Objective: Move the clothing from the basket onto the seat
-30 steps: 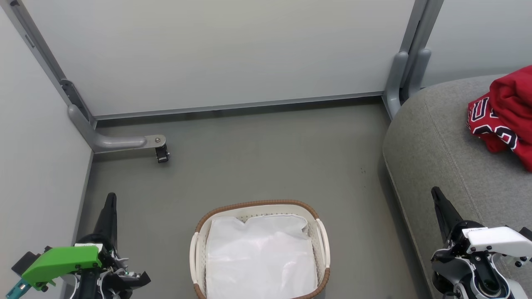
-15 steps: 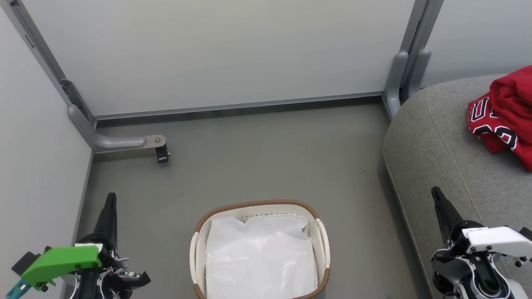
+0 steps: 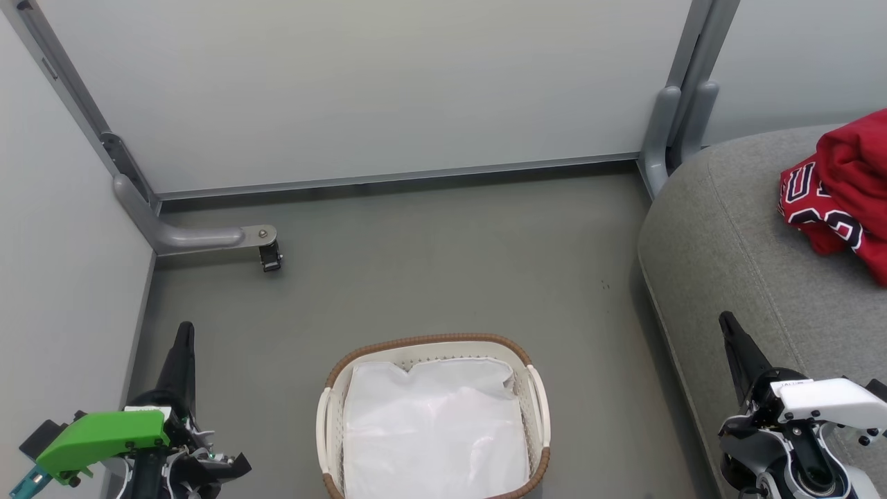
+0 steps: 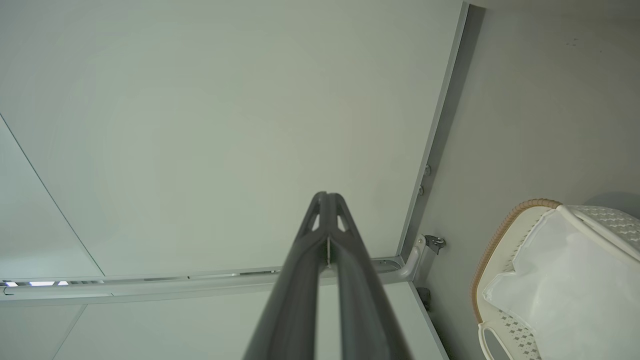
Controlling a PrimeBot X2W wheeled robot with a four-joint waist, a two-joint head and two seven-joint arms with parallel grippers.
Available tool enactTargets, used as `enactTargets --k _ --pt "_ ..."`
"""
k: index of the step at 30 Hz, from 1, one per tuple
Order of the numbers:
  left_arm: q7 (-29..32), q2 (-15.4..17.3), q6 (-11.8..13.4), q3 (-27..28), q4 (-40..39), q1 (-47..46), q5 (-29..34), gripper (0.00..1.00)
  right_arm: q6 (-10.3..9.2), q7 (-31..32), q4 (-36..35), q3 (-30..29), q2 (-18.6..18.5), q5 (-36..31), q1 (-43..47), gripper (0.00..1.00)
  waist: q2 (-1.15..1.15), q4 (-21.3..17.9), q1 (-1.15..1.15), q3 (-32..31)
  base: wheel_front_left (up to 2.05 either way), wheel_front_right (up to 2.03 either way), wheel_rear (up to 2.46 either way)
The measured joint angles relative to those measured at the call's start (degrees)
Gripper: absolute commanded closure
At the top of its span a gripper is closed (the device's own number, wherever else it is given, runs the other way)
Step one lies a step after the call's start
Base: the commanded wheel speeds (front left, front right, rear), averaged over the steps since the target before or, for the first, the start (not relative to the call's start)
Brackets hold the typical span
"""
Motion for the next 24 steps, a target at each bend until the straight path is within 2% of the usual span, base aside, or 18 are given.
enactTargets --k 24 --pt "0.00 0.00 0.00 0.00 0.00 0.00 -0.01 1.00 0.00 0.00 0.00 0.00 0.00 0.01 0.00 1.00 0.00 0.00 0.00 0.00 0.00 0.00 0.00"
